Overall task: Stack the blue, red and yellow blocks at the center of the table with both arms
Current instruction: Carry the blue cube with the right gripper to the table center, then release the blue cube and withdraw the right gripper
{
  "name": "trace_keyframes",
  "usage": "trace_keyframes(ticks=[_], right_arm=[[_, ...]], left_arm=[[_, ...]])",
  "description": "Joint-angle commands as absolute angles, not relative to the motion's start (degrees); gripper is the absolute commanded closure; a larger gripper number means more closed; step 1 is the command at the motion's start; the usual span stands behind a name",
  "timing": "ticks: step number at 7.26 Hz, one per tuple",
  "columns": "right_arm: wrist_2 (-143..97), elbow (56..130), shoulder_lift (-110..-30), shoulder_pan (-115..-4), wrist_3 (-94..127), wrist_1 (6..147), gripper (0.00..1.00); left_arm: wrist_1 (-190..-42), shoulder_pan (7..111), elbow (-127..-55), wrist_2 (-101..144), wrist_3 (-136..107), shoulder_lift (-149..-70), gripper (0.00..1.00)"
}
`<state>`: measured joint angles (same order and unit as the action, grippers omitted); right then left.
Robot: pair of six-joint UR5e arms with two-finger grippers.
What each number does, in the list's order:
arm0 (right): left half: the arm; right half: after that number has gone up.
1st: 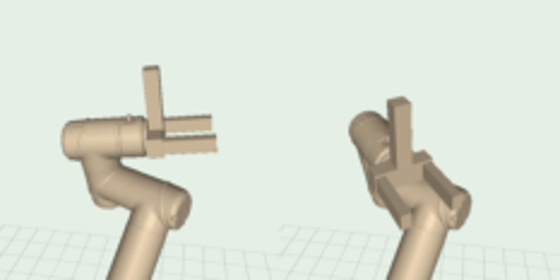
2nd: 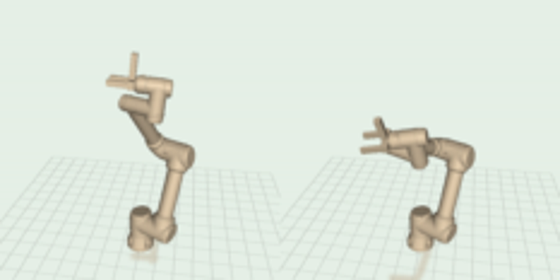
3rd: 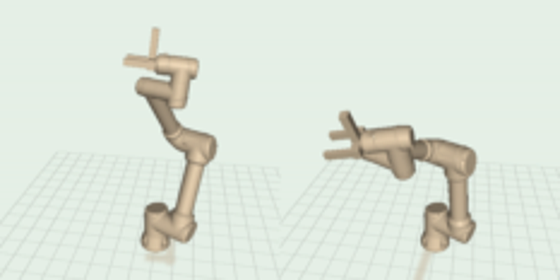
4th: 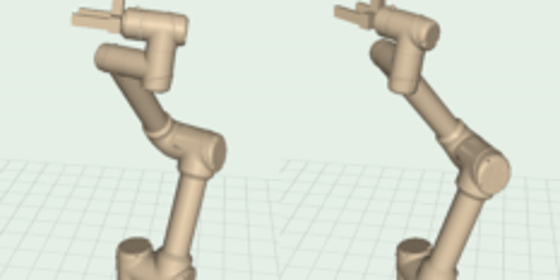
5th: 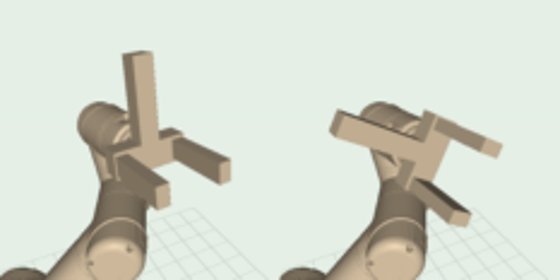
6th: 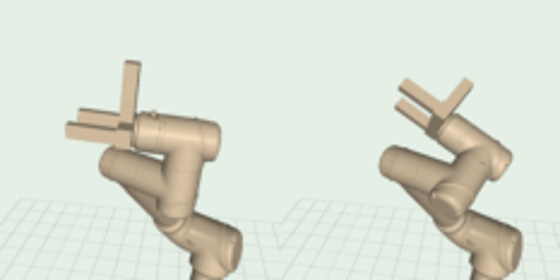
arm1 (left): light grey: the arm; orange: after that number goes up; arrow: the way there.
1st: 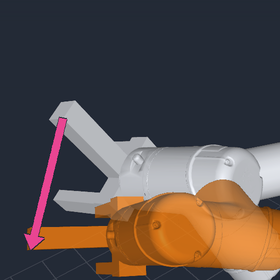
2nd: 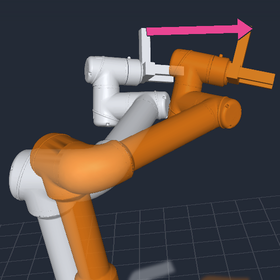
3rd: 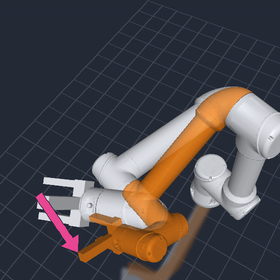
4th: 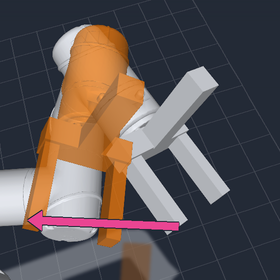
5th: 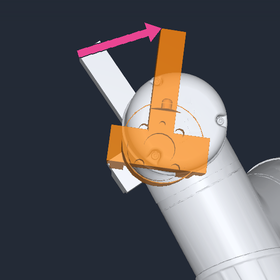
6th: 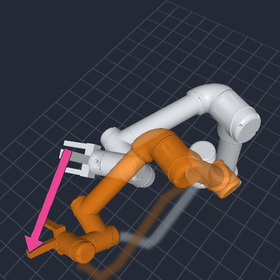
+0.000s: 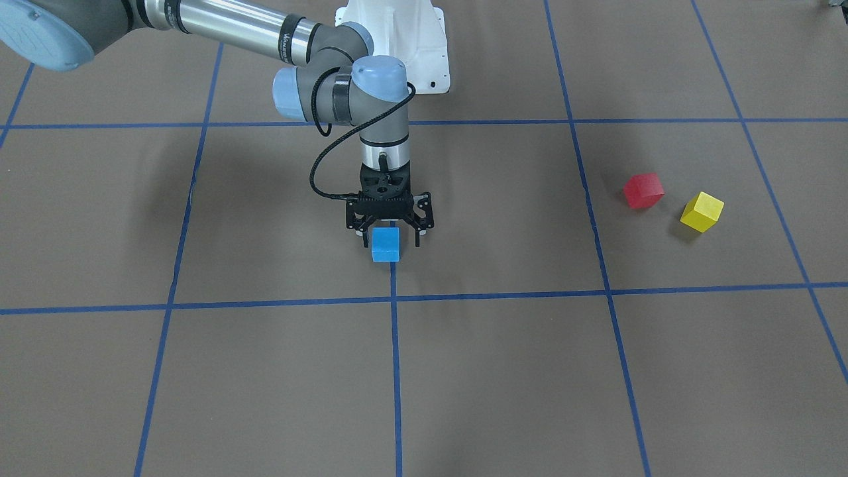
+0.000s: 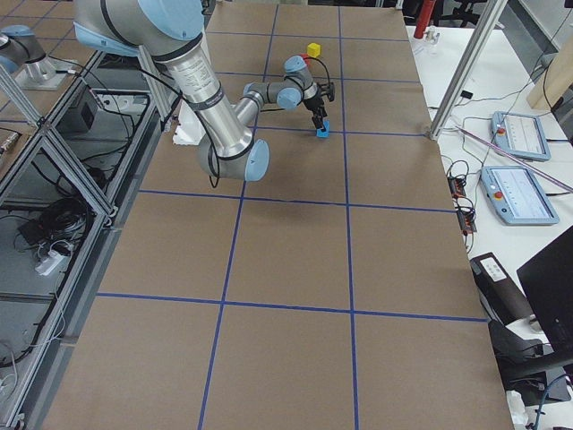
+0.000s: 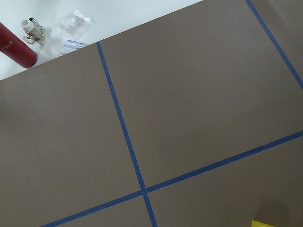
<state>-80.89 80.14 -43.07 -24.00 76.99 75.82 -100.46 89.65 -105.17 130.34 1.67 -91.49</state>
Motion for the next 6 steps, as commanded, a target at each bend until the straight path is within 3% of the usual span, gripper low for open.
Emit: trace_keyframes(ticks=[1, 3, 6], right_arm=[[-81.47, 81.9, -42.8, -28.18, 76.21, 77.51, 0.0], [-94.74, 90.13, -45.59, -40.01, 67.47, 82.08, 0.0], [-117.35, 96.41, -59.79, -61.1, 40.9, 81.31, 0.0]], left_arm=[[-100.98, 89.65, -105.29, 130.34, 1.58, -92.63, 0.0], [-102.39, 89.56, -105.29, 130.34, 1.58, -92.55, 0.0], [-109.59, 87.38, -104.68, 135.88, -3.91, -92.11, 0.0]])
